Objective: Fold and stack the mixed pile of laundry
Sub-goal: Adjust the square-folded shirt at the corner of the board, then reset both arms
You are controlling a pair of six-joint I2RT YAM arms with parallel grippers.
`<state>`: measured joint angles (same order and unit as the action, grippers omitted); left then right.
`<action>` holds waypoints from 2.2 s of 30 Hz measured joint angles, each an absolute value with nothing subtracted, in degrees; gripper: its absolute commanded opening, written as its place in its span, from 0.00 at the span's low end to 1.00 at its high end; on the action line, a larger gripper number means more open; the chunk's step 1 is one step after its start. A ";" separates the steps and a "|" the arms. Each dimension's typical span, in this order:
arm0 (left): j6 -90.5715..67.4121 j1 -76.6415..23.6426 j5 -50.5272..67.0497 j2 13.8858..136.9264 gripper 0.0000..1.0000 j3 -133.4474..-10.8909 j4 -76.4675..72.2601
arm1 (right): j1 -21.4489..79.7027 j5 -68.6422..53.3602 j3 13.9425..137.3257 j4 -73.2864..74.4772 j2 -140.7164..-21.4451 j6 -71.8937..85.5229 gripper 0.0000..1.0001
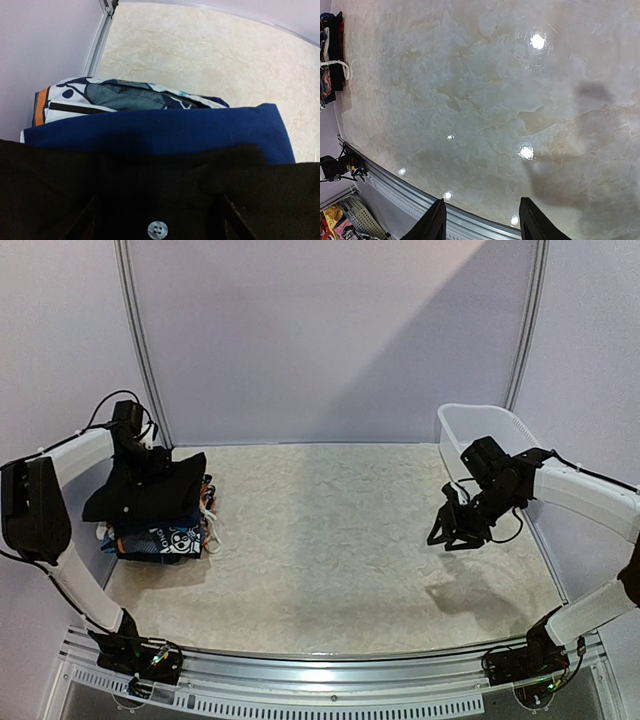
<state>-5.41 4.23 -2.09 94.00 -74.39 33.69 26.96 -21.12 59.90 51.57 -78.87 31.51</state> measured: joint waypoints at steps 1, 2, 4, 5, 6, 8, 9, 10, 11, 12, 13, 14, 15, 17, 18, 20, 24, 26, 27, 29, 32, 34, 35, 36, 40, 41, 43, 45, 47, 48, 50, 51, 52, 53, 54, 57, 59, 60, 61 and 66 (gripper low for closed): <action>-5.43 3.99 -2.24 94.06 0.86 -74.59 33.74 | 26.96 -21.08 60.23 51.62 -79.02 31.59 0.50; -5.43 3.73 -2.59 94.08 0.87 -74.91 33.80 | 26.96 -21.08 60.49 51.66 -79.15 31.68 0.50; -5.52 3.27 -3.27 94.06 0.90 -75.83 34.17 | 26.96 -21.06 60.66 51.66 -79.15 31.90 0.50; -5.56 3.07 -3.62 94.06 0.91 -76.49 34.46 | 26.96 -21.06 60.69 51.66 -79.15 32.01 0.50; -5.52 2.94 -3.86 94.06 0.92 -77.30 34.92 | 26.96 -21.04 60.69 51.66 -79.15 32.10 0.50; -5.54 2.79 -4.19 94.06 0.94 -79.31 35.77 | 26.96 -21.04 60.69 51.64 -79.15 32.29 0.50; -5.54 2.76 -4.32 94.06 0.94 -80.25 36.23 | 26.96 -21.04 60.69 51.64 -79.15 32.34 0.50; -5.52 2.72 -4.49 94.06 0.95 -81.60 36.84 | 26.96 -21.02 60.69 51.64 -79.15 32.38 0.50; -5.52 2.72 -4.60 94.06 0.96 -82.87 37.41 | 26.96 -20.99 60.69 51.62 -79.13 32.45 0.50; -5.52 2.68 -4.80 94.00 0.97 -84.25 37.87 | 26.96 -20.95 60.69 51.59 -79.11 32.56 0.50; -5.52 2.63 -4.97 93.89 0.99 -85.34 38.30 | 26.96 -20.86 60.69 51.57 -79.07 32.73 0.50; -5.54 2.61 -5.17 93.73 0.99 -86.39 38.81 | 26.96 -20.82 60.66 51.51 -79.00 32.82 0.50; -5.48 2.61 -5.32 93.49 1.00 -87.35 39.27 | 26.96 -20.73 60.66 51.42 -78.85 32.93 0.50; -5.56 2.61 -5.63 93.06 1.00 -89.01 40.45 | 26.96 -20.60 60.66 51.31 -78.41 32.99 0.50; -5.56 2.61 -5.80 92.86 1.00 -90.17 41.47 | 26.96 -20.51 60.69 51.31 -78.19 32.99 0.50; -5.58 2.61 -6.09 92.44 1.00 -92.40 43.31 | 26.96 -20.32 60.77 51.35 -77.95 32.97 0.50; -5.82 2.50 -6.68 90.56 1.00 -95.92 46.94 | 26.96 -20.05 63.02 52.03 -77.95 32.71 0.51; -6.35 2.37 -6.66 88.77 0.99 -96.73 48.77 | 26.96 -19.99 65.52 52.51 -77.95 32.47 0.51; -6.85 2.31 -6.63 87.70 1.00 -96.92 49.58 | 26.96 -19.99 67.09 52.73 -77.95 32.27 0.51; -7.97 2.09 -6.46 85.41 1.00 -97.21 51.40 | 26.96 -19.97 70.04 53.21 -77.97 31.86 0.54; -9.76 1.58 -5.65 82.02 1.00 -97.25 53.95 | 26.96 -19.79 75.42 54.37 -78.11 31.14 0.67; -10.90 1.17 -4.82 79.70 1.00 -97.17 55.70 | 26.96 -19.77 79.26 55.55 -78.30 30.48 0.78; -11.42 0.99 -4.32 78.52 1.00 -96.99 56.38 | 26.96 -19.75 81.21 56.07 -78.39 30.24 0.90; -12.05 0.91 -3.79 77.28 0.99 -96.68 57.08 | 26.96 -19.64 82.67 56.58 -78.43 30.41 0.98; -13.91 0.80 -2.33 72.69 1.00 -95.13 59.77 | 26.98 -19.46 89.78 58.92 -78.81 29.17 0.99; -14.48 0.78 -1.91 71.42 1.00 -94.61 60.29 | 26.98 -19.42 91.09 59.55 -78.87 28.97 0.99; -15.35 0.75 -0.71 68.97 1.00 -93.60 61.71 | 26.98 -19.42 94.13 60.77 -78.87 28.67 0.99; -16.14 0.75 0.30 66.96 1.00 -93.08 62.85 | 26.98 -19.46 96.75 62.02 -78.87 28.25 0.99; -16.64 0.75 1.48 64.86 1.00 -92.88 64.23 | 26.98 -19.75 99.37 63.11 -78.85 28.08 0.99; -16.80 0.75 2.13 63.96 1.00 -92.84 64.71 | 26.98 -20.01 100.60 63.42 -78.81 27.99 0.99; -17.02 0.75 3.53 61.69 0.99 -92.84 65.65 | 26.98 -20.45 102.50 63.68 -78.39 27.88 0.99; -17.02 0.75 4.43 60.18 1.00 -92.84 66.00 | 26.98 -20.60 102.91 63.70 -78.08 27.86 0.99; -17.02 0.75 4.80 59.51 0.99 -92.84 66.13 | 26.98 -20.69 103.20 63.66 -77.56 27.86 0.99; -16.99 0.75 5.37 58.33 0.99 -92.84 66.50 | 26.98 -20.69 103.33 63.68 -76.79 27.97 0.99; -16.95 0.75 5.80 57.19 1.00 -92.84 67.00 | 26.98 -20.60 103.39 63.70 -76.09 28.05 0.99; -16.56 0.75 6.61 53.95 0.99 -92.84 68.07 | 26.98 -19.70 103.46 63.68 -72.66 28.27 0.99; -16.32 0.75 6.96 52.01 1.00 -92.82 68.58 | 26.98 -18.59 103.13 63.24 -69.82 28.42 0.99; -16.16 0.75 7.05 50.83 1.00 -92.73 68.66 | 27.00 -17.74 102.30 62.50 -67.90 28.49 0.99; -16.08 0.75 7.11 49.60 1.00 -92.51 68.75 | 26.98 -16.64 101.03 61.76 -65.91 28.56 0.99; -15.46 0.75 7.29 44.86 0.99 -91.02 69.93 | 26.98 -10.48 92.86 58.74 -54.76 29.85 0.99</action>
